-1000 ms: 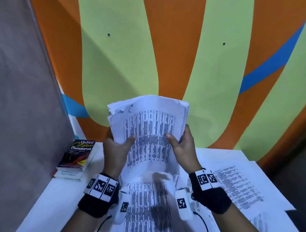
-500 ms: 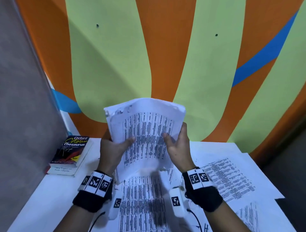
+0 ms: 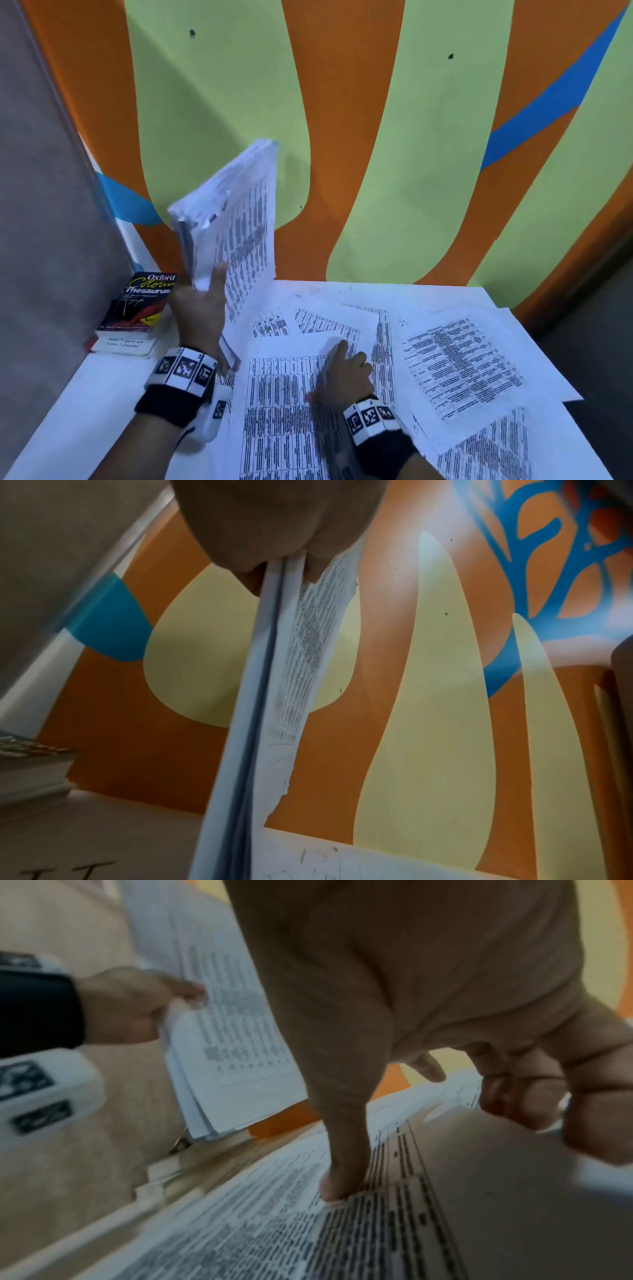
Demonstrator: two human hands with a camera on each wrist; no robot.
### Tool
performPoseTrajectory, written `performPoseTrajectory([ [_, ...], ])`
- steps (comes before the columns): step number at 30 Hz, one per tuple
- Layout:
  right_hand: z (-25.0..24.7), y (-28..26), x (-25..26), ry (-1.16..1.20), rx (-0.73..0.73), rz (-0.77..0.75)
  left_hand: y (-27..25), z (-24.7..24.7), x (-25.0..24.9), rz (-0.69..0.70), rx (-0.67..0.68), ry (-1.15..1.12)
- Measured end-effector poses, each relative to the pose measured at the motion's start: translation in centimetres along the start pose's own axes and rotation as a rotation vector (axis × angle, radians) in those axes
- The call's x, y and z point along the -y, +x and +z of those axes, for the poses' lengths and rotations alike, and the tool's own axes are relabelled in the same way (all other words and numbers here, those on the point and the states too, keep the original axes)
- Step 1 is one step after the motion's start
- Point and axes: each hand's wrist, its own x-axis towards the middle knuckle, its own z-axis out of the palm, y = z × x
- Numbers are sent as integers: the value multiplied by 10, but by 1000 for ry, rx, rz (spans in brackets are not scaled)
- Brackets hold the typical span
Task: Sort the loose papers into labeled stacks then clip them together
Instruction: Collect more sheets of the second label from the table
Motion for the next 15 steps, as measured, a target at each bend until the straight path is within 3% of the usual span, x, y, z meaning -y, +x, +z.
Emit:
performPoseTrajectory([
  [3,1,5,-2,99,14,56,2,-2,6,-89,-31,12],
  [6,1,9,-2,9,-72,113,3,-4,4,-128,-34,51],
  [11,-4,20,2,139,-68,181,3,-8,-3,-72,-11,42],
  [15,5,33,-5,251,-27,120,5,-13,-12,21,-18,-1],
])
